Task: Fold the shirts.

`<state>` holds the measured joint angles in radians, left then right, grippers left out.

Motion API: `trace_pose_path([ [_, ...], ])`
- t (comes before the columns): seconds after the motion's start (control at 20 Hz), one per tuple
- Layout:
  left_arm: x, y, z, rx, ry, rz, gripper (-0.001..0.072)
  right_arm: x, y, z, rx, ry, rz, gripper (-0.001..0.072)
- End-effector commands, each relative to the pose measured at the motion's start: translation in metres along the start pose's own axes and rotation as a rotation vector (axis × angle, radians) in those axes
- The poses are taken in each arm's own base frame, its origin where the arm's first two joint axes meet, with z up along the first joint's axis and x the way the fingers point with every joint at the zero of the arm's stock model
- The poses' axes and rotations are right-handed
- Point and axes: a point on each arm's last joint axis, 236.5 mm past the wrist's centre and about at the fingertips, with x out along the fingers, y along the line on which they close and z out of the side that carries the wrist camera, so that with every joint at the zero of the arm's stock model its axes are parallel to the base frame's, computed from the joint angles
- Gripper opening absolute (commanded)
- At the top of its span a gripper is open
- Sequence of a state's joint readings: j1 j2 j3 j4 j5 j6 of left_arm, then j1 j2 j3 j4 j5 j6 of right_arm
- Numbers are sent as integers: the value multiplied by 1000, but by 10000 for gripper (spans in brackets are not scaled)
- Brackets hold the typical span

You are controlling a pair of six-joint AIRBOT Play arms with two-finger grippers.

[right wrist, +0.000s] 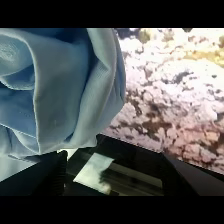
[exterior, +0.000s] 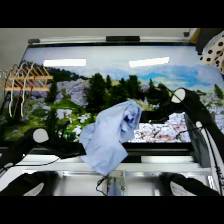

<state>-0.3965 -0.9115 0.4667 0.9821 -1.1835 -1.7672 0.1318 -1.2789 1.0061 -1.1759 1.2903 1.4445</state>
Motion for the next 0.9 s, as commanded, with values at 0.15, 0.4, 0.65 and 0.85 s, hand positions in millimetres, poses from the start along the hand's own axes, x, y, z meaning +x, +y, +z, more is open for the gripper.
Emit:
trace_pose_path([
  [0.15, 41, -9, -2, -31, 31, -16, 698, 4, 4, 4, -8, -13, 19, 677],
  [0.4, 45, -18, 27, -78, -77, -55, 351, 10, 2, 13, 4, -32, 24, 677],
  [0.65, 44, -19, 28, -46, -80, -55, 41, 49, 21, 12, -7, 37, 86, 677],
  [0.85, 24, -22, 42, 86, -121, 5, 39, 81, 36, 3, -51, 102, 68, 106],
])
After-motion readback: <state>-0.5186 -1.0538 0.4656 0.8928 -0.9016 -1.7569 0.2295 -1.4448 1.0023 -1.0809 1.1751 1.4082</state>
